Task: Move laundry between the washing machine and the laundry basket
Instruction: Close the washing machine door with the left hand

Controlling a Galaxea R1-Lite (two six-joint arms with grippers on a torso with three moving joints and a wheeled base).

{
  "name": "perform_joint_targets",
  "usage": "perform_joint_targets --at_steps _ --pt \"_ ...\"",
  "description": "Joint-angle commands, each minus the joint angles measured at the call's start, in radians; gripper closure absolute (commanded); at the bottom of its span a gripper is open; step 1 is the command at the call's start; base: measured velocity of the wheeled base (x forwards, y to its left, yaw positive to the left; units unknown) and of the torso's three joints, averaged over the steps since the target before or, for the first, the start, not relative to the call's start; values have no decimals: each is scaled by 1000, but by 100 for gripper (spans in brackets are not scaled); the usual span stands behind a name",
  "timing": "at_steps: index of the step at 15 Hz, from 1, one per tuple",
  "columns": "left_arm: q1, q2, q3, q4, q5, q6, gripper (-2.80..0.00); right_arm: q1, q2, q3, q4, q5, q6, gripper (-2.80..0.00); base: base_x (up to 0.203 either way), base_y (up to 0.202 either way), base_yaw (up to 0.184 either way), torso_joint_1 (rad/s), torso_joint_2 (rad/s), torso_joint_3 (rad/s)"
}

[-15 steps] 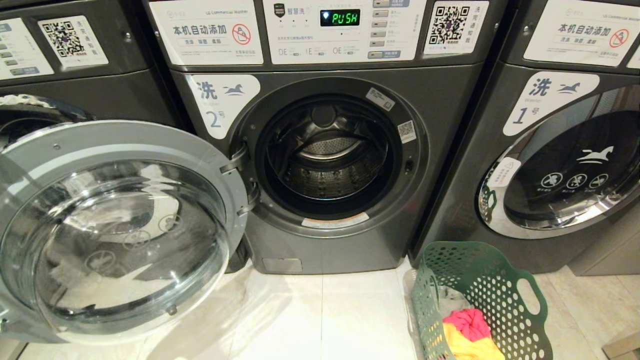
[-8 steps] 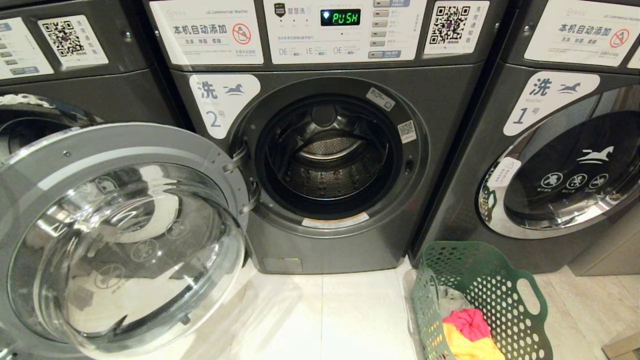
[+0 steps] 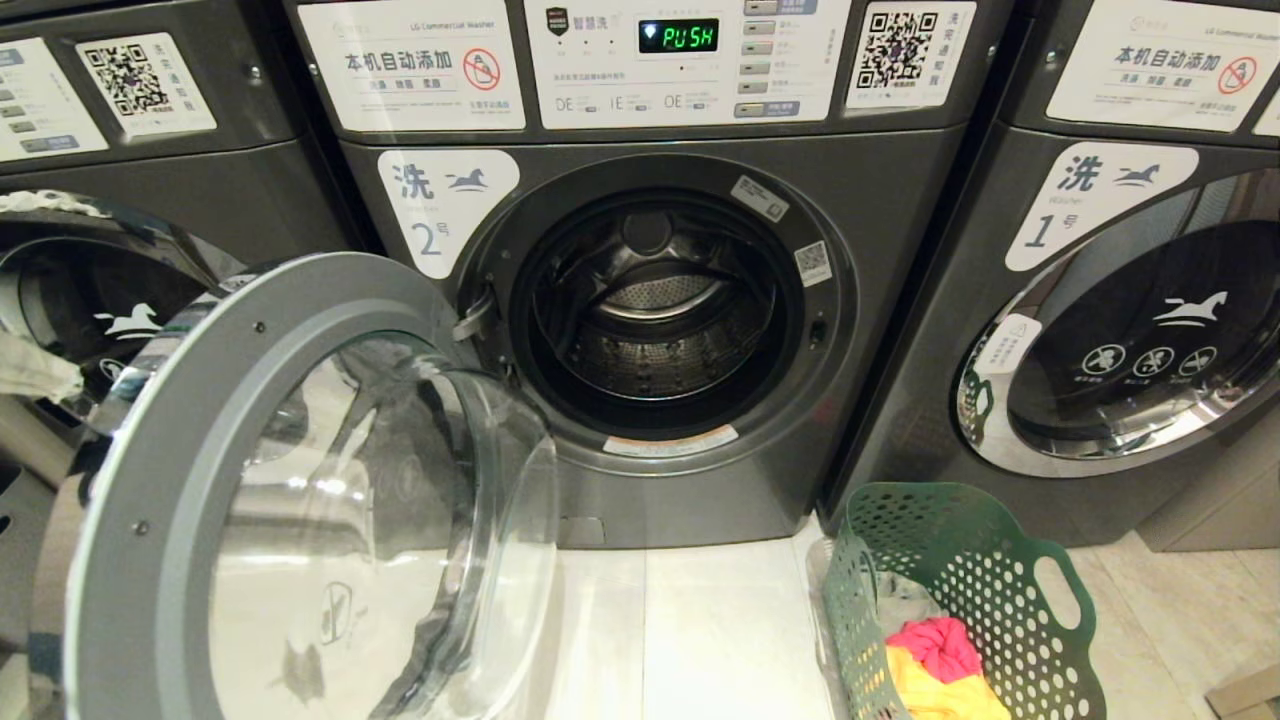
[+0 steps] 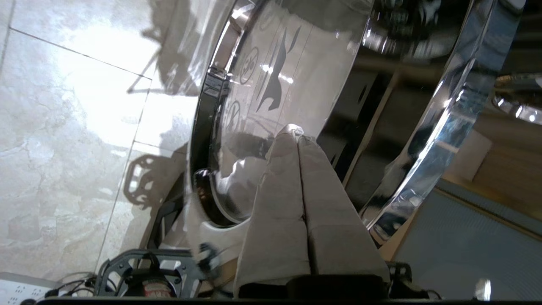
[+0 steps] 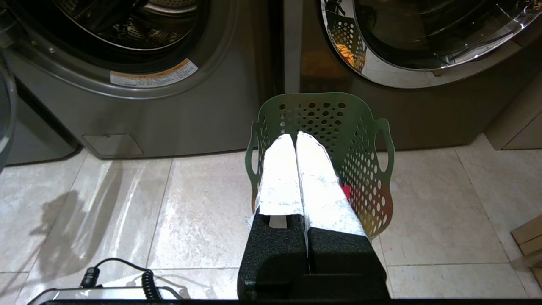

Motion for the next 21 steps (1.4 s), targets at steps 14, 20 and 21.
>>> perform_joint_targets --at_steps 14,20,21 --pt "-721 5 256 -409 119 -140 0 -3 147 -293 156 272 -86 0 0 0 0 0 0 0" --pt "-802 124 258 -717 271 -239 0 8 793 -627 204 432 105 0 0 0 0 0 0 0" --pt "-801 107 258 -749 305 -258 0 13 896 -679 212 492 150 0 0 0 0 0 0 0"
